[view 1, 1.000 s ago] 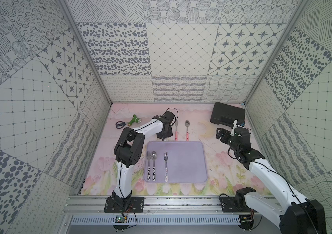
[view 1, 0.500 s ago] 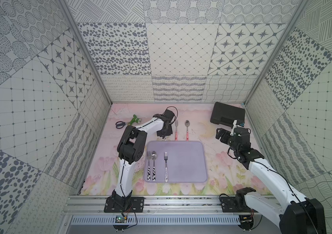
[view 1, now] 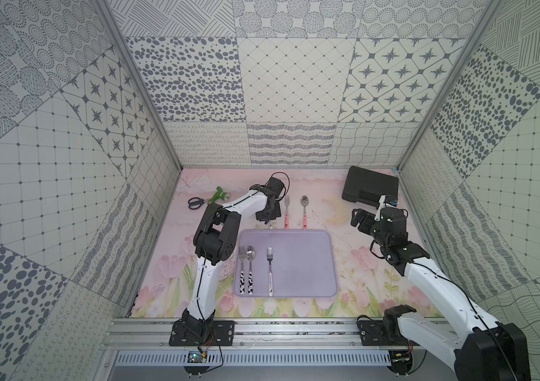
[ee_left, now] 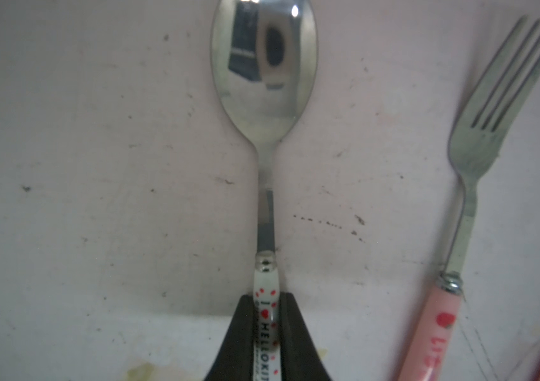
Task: Set the spoon and fork side by side
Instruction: Pick up the spoon from the center of the board.
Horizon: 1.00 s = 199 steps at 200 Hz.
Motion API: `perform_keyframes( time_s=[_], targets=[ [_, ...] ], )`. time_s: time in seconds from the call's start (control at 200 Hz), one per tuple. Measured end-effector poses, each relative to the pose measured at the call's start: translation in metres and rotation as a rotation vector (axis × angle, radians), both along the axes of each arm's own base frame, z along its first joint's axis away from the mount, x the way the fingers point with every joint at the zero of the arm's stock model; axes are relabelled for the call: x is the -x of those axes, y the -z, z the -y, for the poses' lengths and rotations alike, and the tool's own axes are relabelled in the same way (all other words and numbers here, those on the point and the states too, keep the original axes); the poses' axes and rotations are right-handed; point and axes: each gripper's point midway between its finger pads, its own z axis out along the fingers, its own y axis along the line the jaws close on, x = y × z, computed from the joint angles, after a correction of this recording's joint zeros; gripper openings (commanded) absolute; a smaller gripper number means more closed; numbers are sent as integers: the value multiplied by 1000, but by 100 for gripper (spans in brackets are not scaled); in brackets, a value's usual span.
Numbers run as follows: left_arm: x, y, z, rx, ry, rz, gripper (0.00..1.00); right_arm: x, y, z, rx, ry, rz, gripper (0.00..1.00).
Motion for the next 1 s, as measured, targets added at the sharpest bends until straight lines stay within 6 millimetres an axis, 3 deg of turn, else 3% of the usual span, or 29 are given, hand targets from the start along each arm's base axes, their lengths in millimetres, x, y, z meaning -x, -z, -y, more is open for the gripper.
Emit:
perform_keyframes(
  time_s=[0.34, 0.705, 0.996],
  targets=[
    [3, -4, 1, 8, 10, -9, 0, 0, 0, 0, 0, 0, 0, 97],
    [7, -34, 5, 58, 22, 26, 0, 0, 0, 0, 0, 0, 0, 97],
    [27, -52, 9, 82, 43, 36, 0, 0, 0, 0, 0, 0, 0, 97]
  ],
)
